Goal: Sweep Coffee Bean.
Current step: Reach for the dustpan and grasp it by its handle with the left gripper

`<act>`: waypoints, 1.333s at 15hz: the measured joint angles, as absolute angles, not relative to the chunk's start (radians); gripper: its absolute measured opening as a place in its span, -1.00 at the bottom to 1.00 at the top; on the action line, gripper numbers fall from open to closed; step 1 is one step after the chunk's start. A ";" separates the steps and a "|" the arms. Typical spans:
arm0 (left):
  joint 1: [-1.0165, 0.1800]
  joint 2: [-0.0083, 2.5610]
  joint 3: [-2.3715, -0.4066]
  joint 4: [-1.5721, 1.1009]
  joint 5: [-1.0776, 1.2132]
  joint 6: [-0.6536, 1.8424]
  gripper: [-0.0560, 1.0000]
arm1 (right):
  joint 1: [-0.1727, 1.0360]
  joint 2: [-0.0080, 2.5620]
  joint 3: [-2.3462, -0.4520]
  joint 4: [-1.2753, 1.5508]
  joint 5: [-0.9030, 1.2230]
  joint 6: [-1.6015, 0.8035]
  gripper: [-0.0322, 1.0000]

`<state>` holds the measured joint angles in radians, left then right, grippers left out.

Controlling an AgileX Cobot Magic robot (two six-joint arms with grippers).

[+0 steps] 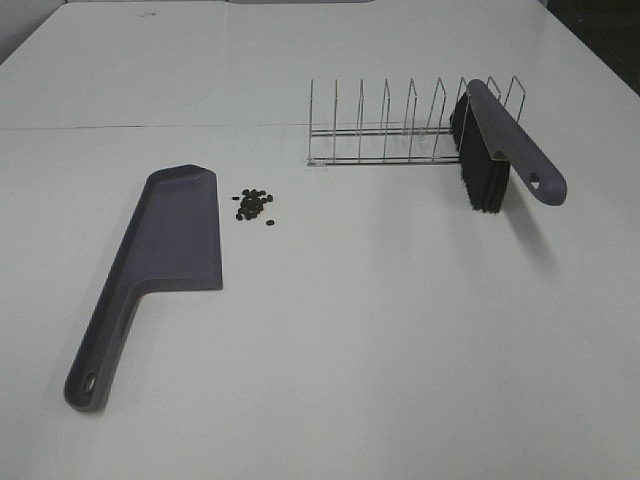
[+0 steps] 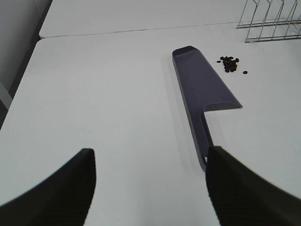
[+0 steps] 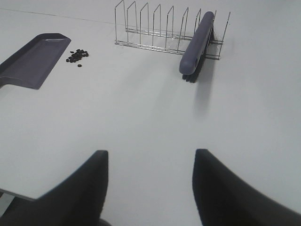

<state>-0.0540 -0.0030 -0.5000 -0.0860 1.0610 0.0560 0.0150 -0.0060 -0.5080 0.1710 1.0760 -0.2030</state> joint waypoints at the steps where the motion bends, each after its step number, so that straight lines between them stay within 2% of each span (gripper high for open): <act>1: -0.054 -0.003 -0.500 -0.086 1.061 0.056 0.26 | 0.015 -0.006 -0.508 0.171 1.076 -0.203 -0.08; 20: -0.054 -0.003 -0.500 -0.086 1.061 0.056 0.26 | 0.015 -0.006 -0.508 0.171 1.076 -0.203 -0.08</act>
<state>-0.0540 -0.0030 -0.5000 -0.0860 1.0610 0.0560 0.0150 -0.0060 -0.5080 0.1710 1.0760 -0.2030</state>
